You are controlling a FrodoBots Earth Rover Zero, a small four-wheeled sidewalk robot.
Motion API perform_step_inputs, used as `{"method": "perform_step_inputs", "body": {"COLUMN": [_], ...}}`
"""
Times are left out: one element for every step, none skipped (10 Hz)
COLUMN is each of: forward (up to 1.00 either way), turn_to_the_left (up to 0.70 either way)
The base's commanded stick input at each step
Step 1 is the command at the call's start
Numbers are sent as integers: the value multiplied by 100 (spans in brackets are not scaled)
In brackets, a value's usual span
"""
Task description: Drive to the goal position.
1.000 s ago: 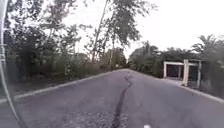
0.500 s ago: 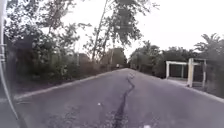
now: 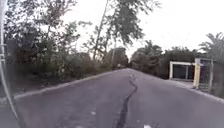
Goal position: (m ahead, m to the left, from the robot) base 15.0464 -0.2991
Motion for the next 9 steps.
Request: {"method": "perform_step_inputs", "body": {"forward": [70, 70, 70, 70, 70, 70, 70, 70, 70], "turn_to_the_left": [0, 0, 0, 0, 0, 0, 0, 0, 0]}}
